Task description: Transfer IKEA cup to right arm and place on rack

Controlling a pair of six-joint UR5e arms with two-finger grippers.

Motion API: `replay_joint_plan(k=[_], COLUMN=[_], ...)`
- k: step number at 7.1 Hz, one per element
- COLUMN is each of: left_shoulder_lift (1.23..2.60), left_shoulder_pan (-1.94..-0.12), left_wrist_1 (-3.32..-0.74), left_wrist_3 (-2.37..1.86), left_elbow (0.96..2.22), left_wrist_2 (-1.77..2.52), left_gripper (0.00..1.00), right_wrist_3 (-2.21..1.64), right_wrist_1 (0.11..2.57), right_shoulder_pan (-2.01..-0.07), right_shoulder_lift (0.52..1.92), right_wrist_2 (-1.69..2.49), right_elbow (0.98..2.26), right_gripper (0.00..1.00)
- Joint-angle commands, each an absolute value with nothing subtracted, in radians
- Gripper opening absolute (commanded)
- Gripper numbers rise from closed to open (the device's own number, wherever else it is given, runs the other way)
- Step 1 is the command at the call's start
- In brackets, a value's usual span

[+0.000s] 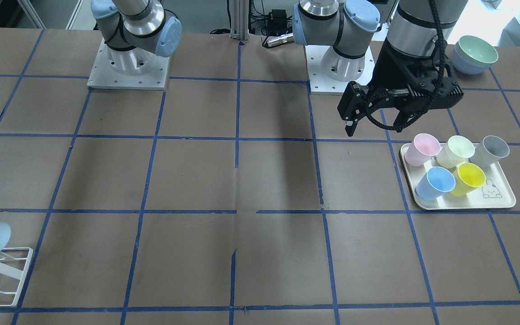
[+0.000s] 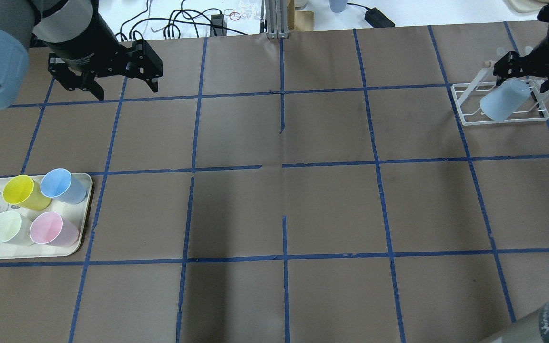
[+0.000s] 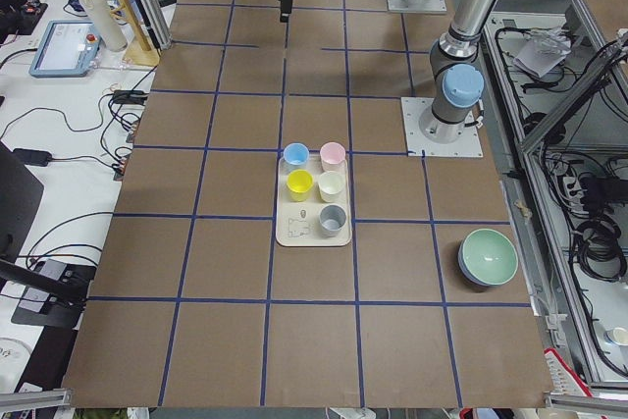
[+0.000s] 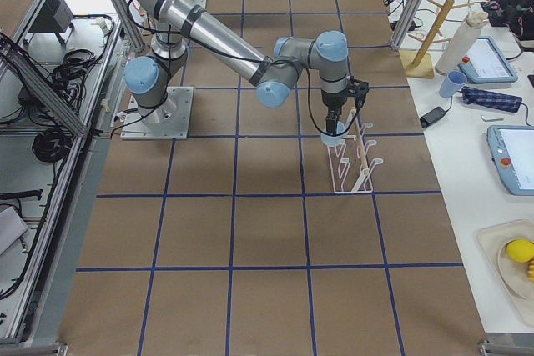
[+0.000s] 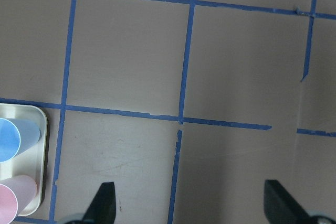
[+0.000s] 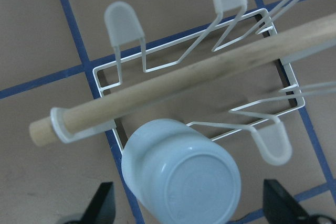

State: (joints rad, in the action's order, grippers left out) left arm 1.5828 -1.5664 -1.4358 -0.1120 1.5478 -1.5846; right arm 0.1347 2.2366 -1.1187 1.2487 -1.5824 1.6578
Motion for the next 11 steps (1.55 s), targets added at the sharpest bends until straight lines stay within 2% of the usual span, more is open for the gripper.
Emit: replay_joint_plan(k=[1, 3, 5, 6, 8, 11], left_shoulder_lift=[1.582, 1.582, 1.582, 1.582, 1.572, 1.592], left_shoulder_pan=[-1.565, -1.565, -1.565, -1.566, -1.566, -1.565], left_wrist_1=[-1.436, -1.436, -1.437, -1.437, -1.437, -1.495], left_wrist_3=[-0.11, -0.11, -0.109, -0.107, -0.107, -0.107], left_elbow=[1.548, 1.548, 1.549, 1.549, 1.565, 1.542], left_wrist_2=[-1.583, -1.583, -1.585, -1.586, -1.588, -1.585], left_gripper=[1.0, 1.0, 1.0, 1.0, 1.0, 1.0], right_wrist_3=[0.133, 0.12, 0.007, -0.068, -0.121, -0.108], right_wrist_1=[2.04, 1.878, 1.823, 1.702, 1.668, 1.547], right_shoulder_pan=[-1.123, -1.201, -1.338, -1.4, -1.545, -1.601], right_shoulder_lift=[1.384, 1.486, 1.54, 1.566, 1.633, 1.709], right_wrist_2=[-1.571, -1.572, -1.577, -1.569, -1.581, -1.539], right_elbow=[1.658, 1.658, 1.658, 1.657, 1.661, 1.677], right_gripper=[1.0, 1.0, 1.0, 1.0, 1.0, 1.0])
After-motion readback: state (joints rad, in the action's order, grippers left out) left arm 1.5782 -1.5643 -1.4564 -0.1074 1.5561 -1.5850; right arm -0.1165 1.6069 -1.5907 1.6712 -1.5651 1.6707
